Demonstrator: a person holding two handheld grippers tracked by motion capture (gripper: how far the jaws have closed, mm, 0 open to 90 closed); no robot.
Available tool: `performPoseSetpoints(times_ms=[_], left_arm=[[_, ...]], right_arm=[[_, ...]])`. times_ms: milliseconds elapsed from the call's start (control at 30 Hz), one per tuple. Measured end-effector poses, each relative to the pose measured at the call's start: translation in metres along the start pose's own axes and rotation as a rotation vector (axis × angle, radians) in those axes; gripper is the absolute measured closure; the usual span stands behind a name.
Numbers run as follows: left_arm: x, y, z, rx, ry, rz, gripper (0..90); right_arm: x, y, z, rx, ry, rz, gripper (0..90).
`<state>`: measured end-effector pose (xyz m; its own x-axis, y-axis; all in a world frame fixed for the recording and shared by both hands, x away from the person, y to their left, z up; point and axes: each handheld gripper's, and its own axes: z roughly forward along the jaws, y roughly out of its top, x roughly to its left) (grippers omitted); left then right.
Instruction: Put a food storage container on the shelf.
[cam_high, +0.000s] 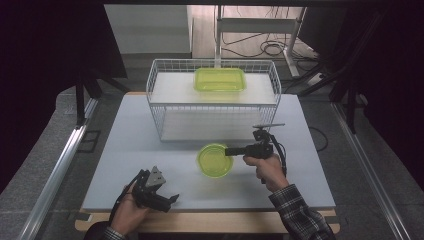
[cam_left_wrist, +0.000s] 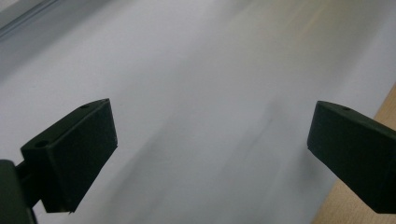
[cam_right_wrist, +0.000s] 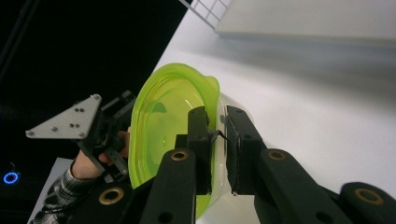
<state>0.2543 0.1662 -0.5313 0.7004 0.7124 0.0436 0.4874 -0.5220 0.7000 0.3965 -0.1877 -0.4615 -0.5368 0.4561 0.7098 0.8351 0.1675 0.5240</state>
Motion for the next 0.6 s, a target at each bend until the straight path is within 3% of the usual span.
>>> performPoseSetpoints(times_ms=[600], left_arm=[[0.001, 0.0, -0.001, 0.001, 0.003, -0.008, 1.2]], right_arm=[[0.027, 0.025, -0.024, -0.08, 0.018, -0.04, 81.3]])
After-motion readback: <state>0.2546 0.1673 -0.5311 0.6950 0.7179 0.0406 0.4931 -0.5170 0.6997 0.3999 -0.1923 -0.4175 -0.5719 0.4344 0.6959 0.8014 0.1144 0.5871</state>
